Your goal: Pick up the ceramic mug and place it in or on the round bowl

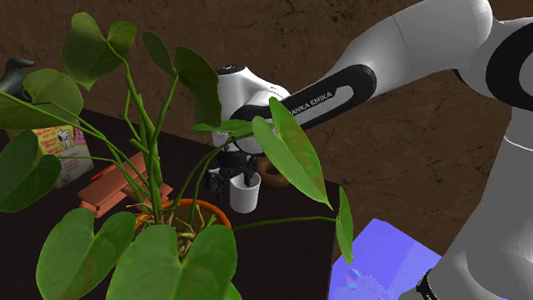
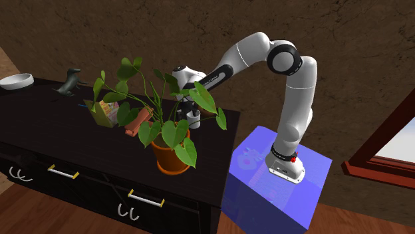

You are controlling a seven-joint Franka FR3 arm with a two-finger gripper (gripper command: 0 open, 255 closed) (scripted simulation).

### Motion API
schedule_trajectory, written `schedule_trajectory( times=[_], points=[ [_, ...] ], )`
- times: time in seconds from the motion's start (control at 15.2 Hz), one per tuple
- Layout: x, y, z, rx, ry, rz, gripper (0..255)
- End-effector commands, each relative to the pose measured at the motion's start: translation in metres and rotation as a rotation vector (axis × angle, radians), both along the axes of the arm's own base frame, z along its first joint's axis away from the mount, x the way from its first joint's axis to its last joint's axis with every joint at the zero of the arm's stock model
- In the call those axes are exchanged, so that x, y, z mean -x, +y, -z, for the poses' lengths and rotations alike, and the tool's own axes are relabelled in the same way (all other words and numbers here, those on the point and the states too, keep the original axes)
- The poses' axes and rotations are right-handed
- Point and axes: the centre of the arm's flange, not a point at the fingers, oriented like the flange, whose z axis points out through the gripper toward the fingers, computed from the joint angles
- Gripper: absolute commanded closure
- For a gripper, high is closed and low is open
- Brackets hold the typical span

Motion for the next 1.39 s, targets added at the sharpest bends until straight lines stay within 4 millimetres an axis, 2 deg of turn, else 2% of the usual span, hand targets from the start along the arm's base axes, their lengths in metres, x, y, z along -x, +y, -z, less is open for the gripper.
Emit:
schedule_trajectory(
  times=[0.0,0.26,0.33,0.92,1.32],
  points=[
    [0.0,0.0,0.001,0.0,0.0,0.0,0],
    [0.0,0.0,0.001,0.0,0.0,0.0,0],
    [0.0,0.0,0.001,0.0,0.0,0.0,255],
    [0.0,0.0,0.001,0.0,0.0,0.0,255],
    [0.0,0.0,-0.031,0.0,0.0,0.0,255]
  ],
)
